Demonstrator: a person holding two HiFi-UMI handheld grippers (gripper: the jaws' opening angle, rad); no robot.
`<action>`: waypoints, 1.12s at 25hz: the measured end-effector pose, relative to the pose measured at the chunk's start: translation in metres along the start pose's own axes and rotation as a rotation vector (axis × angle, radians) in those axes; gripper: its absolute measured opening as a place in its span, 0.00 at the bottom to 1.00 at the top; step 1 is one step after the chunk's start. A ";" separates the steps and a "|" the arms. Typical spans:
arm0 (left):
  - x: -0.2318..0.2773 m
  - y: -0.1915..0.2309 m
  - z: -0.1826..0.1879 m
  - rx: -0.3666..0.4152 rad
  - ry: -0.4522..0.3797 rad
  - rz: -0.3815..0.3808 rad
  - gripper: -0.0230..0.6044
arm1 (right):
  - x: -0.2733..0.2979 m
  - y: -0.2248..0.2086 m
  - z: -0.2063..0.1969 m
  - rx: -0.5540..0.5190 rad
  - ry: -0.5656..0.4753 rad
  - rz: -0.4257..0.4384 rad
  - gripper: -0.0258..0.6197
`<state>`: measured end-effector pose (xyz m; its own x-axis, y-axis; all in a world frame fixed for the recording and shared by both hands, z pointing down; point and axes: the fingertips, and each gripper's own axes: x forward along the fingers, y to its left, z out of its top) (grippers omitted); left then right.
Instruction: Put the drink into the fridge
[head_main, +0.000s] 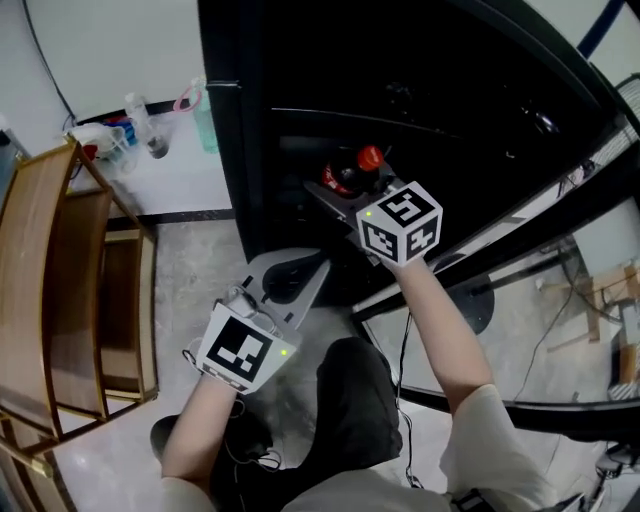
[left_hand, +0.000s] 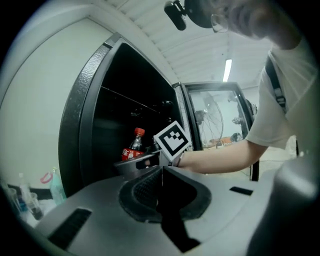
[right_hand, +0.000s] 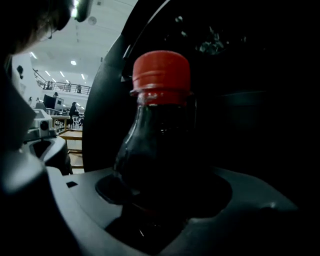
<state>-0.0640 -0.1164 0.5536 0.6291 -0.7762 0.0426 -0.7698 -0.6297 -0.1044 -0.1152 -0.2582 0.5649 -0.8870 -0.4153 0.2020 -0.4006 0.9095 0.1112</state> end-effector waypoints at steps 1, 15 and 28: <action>0.000 0.001 0.003 0.009 -0.010 0.002 0.05 | 0.006 -0.002 -0.003 -0.001 0.016 0.002 0.51; 0.002 0.012 0.008 0.106 -0.030 -0.014 0.05 | 0.081 -0.028 -0.040 0.014 0.219 0.003 0.51; 0.008 0.011 0.015 0.073 -0.098 -0.064 0.05 | 0.090 -0.038 -0.046 0.091 0.207 -0.004 0.52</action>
<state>-0.0658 -0.1289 0.5383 0.6872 -0.7251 -0.0456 -0.7200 -0.6712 -0.1765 -0.1690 -0.3313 0.6235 -0.8230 -0.4048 0.3985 -0.4311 0.9019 0.0261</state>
